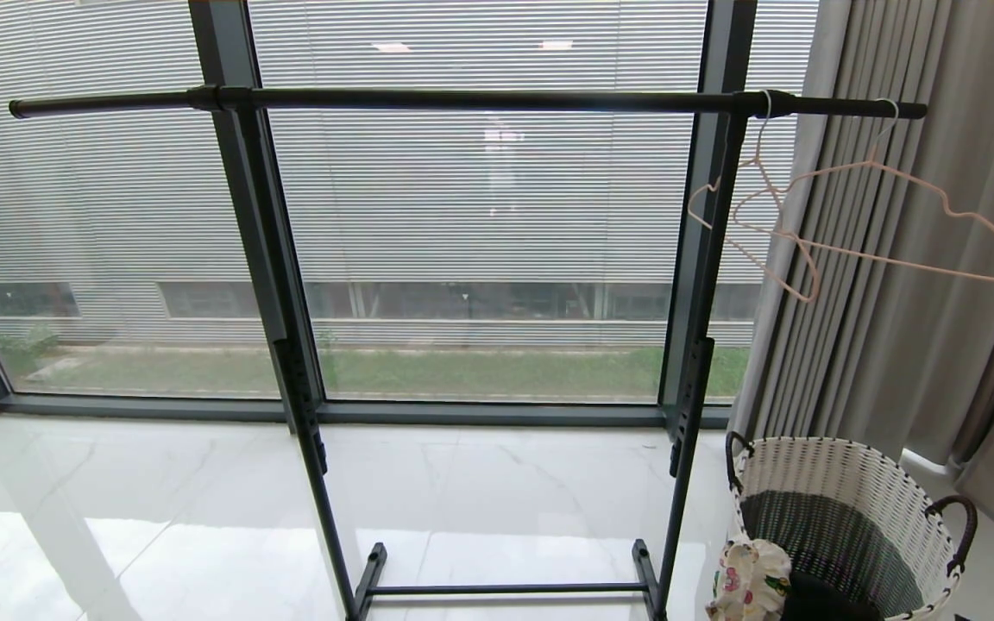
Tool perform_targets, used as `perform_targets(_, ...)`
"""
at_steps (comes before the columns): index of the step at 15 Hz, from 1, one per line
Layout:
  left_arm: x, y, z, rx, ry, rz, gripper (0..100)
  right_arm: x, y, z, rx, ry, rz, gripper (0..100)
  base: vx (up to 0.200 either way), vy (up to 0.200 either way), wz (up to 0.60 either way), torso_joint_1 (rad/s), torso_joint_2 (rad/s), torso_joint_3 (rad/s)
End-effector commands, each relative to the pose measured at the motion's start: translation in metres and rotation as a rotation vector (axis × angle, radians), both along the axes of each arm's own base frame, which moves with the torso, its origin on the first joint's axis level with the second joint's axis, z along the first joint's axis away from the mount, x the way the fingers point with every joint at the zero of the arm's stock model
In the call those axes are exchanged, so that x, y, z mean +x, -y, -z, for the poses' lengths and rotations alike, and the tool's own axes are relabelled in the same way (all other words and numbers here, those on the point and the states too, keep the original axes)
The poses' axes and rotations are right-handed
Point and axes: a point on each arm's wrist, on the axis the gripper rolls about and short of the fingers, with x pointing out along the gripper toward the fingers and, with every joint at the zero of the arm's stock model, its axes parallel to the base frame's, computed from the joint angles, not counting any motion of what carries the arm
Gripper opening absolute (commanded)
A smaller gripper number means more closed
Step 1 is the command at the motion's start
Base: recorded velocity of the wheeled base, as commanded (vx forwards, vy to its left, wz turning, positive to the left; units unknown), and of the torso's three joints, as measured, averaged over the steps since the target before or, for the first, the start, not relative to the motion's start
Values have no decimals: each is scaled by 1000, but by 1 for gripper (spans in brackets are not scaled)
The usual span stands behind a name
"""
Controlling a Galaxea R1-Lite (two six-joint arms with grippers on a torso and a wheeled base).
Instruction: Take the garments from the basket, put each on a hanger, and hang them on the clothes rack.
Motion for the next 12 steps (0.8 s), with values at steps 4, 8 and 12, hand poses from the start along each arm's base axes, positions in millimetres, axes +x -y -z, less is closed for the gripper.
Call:
perform_targets(4, 0, 0, 0, 0, 0, 0, 100, 120, 16, 81, -363, -499, -260, 100, 0, 0, 0, 0, 0, 0)
perform_targets(8, 0, 0, 0, 0, 0, 0, 100, 126, 11, 105, -302, -564, -348, 100, 0, 0, 0, 0, 0, 0)
perform_targets(12, 0, 0, 0, 2, 0, 0, 100, 142, 1, 128, -267, -543, -417, 100, 0, 0, 0, 0, 0, 0)
